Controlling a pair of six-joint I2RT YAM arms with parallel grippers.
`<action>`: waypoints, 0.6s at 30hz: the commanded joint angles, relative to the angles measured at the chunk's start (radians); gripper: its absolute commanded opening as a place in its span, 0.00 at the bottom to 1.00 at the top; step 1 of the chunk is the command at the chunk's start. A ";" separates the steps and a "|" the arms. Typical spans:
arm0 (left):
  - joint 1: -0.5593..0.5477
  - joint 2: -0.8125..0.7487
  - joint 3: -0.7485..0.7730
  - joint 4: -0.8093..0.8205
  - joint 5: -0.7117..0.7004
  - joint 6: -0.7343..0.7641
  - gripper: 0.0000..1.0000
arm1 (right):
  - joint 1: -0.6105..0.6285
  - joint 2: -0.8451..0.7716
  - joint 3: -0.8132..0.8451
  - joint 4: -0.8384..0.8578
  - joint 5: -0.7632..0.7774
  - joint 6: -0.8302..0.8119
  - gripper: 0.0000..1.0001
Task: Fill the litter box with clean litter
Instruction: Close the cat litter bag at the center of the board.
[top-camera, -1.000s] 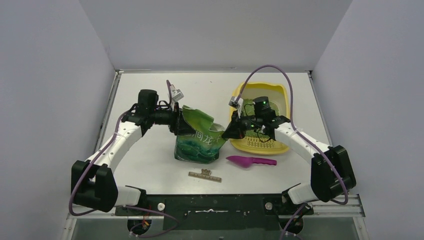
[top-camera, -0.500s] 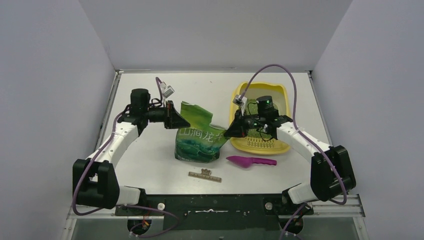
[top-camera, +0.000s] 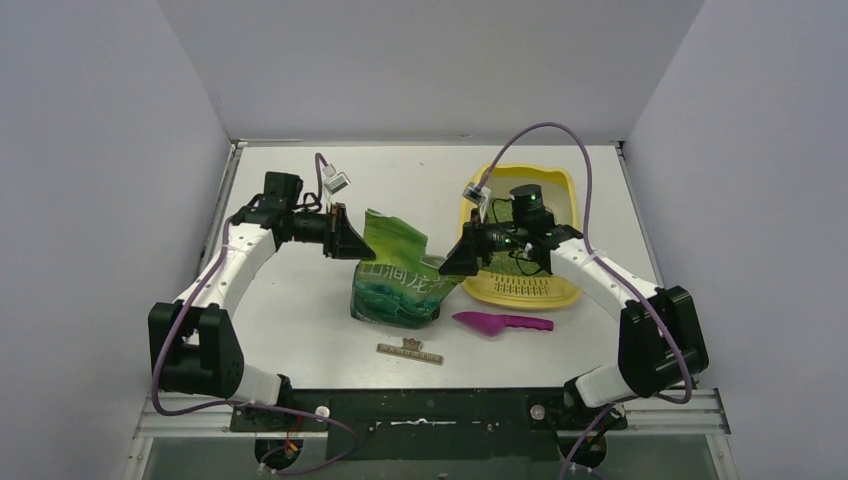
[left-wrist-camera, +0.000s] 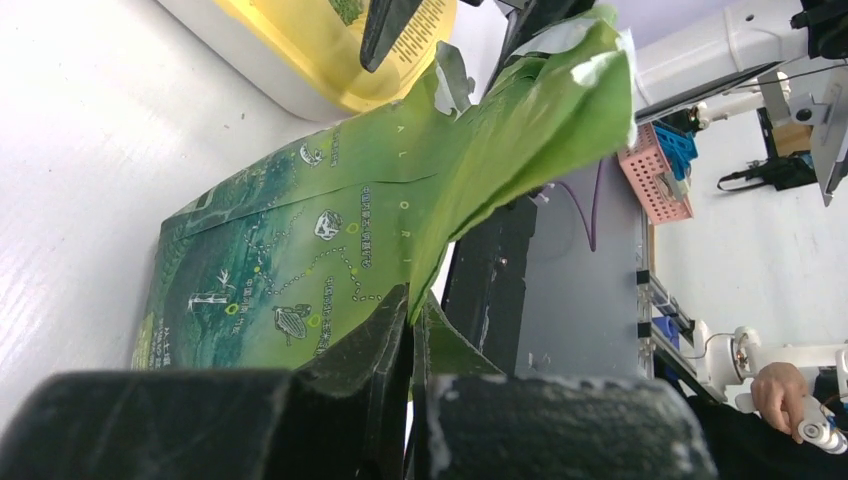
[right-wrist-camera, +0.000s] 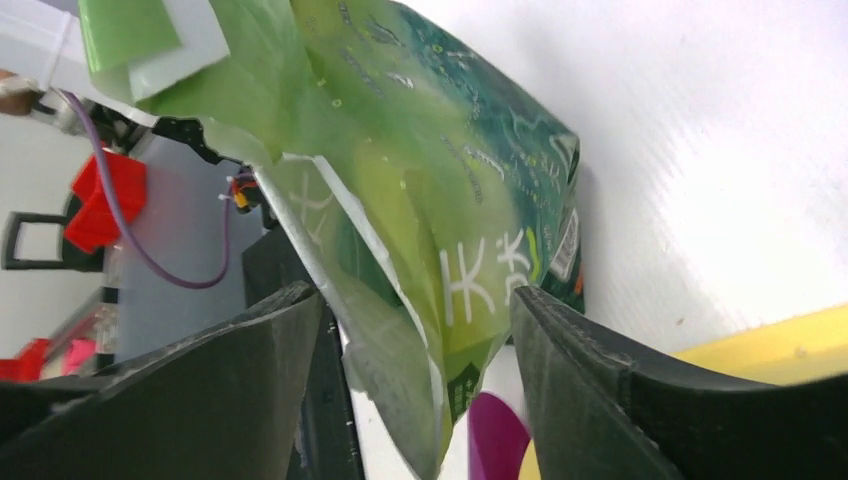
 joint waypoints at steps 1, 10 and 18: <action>-0.001 -0.003 0.054 -0.124 -0.004 0.085 0.00 | 0.056 -0.018 0.062 0.099 0.031 -0.043 0.79; -0.001 -0.013 0.045 -0.121 -0.011 0.079 0.00 | 0.149 0.015 0.100 0.229 0.177 -0.119 0.90; 0.001 -0.008 0.058 -0.125 -0.029 0.073 0.00 | 0.178 0.133 0.067 0.583 0.069 0.343 0.62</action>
